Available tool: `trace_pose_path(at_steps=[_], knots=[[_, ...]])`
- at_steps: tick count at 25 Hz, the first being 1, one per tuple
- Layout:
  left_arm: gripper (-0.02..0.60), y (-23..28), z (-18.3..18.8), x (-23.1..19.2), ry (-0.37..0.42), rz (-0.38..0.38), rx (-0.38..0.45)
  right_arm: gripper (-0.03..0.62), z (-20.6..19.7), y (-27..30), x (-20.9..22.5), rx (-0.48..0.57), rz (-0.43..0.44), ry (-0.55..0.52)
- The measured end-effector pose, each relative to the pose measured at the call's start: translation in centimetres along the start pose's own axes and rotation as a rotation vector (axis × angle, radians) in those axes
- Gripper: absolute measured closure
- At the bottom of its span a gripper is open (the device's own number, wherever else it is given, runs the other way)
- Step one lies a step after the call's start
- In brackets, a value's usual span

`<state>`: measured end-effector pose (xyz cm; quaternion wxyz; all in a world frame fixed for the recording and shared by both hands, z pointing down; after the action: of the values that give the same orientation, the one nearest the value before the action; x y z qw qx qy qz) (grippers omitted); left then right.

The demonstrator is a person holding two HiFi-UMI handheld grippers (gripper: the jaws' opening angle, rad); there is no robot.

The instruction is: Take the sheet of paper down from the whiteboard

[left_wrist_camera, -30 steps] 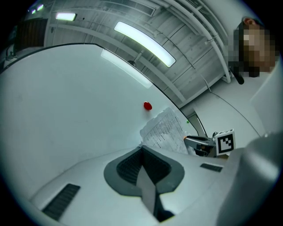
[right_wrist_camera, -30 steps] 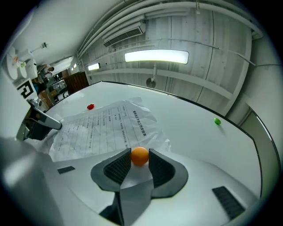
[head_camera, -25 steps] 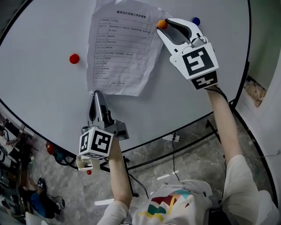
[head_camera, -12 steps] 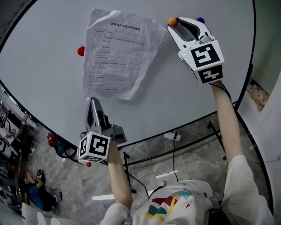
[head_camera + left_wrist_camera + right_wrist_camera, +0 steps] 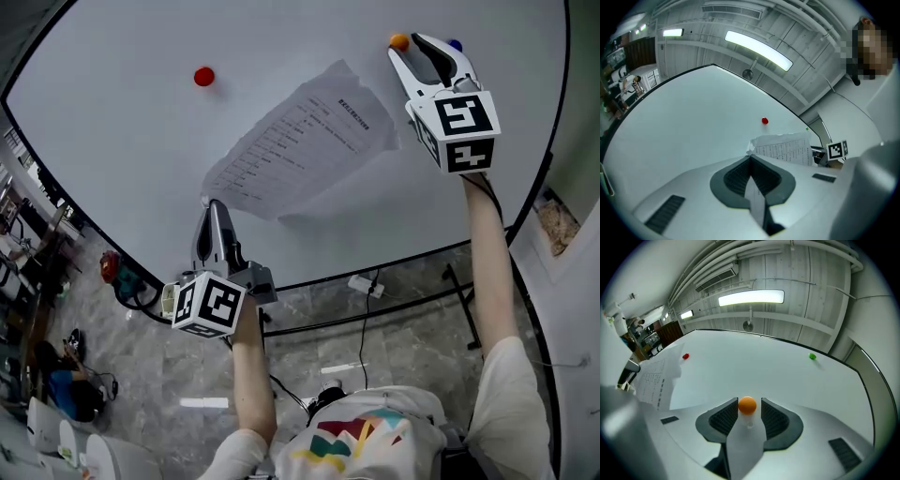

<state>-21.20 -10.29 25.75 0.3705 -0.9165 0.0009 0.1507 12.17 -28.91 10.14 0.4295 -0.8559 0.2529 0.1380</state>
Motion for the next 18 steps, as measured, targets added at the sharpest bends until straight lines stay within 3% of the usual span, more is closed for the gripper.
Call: trace_pose_path(at_steps=[7,10,13,18], knots=[[0.535,0.1,-0.4,2.8,0.055,-0.044,-0.010,0.461,3.8,-4.6,-1.8,0.122,0.018,0.047],[0.535,0.1,-0.5,4.0,0.158,-0.062,-0.015,0.461,5.7,-7.3,-3.3,0.173,0.025,0.085],[0.535,-0.2,-0.7,4.9,0.284,-0.058,-0.003,0.462,5.7,-9.7,-5.0,0.155,0.040,0.104],[0.535,-2.6,-1.4,5.8,0.360,-0.046,-0.023,0.462,2.9,-13.5,-8.8,0.055,0.073,0.235]])
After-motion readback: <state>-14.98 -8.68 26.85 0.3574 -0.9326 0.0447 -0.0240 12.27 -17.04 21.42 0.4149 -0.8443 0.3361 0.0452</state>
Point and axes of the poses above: the fingertips, and each gripper's own axes: y forward along the fingers, x to its right, z out of its top, the point moved 10 cm from there along -y, backward along the fingers, and after that the axes turned 15 degrees about x, right-handed, at the moved point
